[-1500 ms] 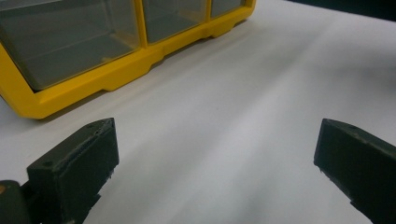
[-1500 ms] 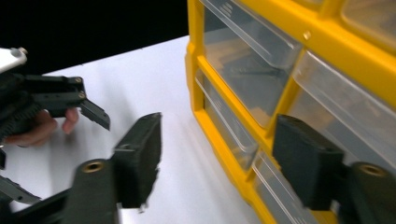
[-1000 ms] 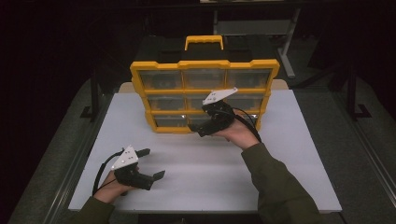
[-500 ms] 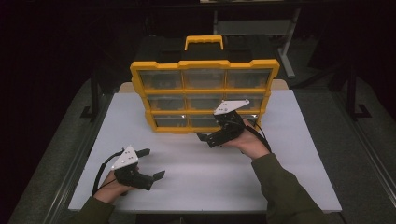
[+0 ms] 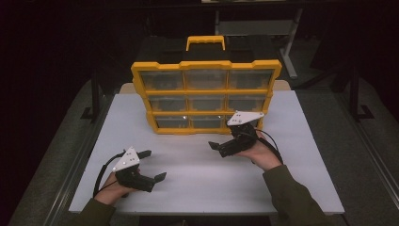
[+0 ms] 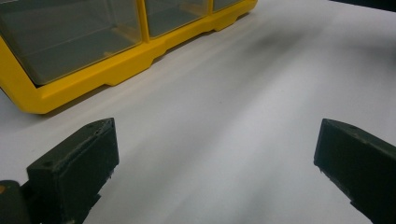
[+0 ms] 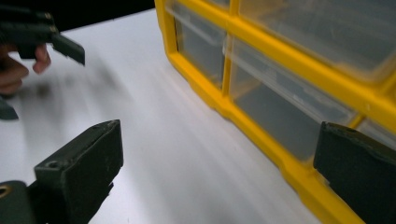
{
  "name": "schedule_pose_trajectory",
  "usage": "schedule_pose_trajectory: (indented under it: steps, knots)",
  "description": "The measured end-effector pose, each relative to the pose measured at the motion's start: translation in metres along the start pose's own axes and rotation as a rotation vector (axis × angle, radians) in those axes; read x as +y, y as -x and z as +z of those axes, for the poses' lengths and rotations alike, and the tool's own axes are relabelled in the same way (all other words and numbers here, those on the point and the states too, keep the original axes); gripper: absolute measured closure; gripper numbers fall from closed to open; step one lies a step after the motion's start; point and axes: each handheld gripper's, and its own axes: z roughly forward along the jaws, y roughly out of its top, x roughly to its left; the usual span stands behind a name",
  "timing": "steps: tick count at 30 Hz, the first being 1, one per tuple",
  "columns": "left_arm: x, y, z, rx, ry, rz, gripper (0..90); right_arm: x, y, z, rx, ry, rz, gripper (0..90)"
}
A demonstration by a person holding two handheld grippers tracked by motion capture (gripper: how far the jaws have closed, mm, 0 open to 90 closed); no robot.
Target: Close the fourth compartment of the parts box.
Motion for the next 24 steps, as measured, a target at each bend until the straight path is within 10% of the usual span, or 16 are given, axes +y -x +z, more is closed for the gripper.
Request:
schedule_pose_trajectory:
  steps: [24]
  knots:
    - [-0.001, 0.0, 0.0, 0.004, 0.001, -0.006, 0.0, -0.065, 0.007, -0.042, -0.043, -0.009, 0.055, 1.0]
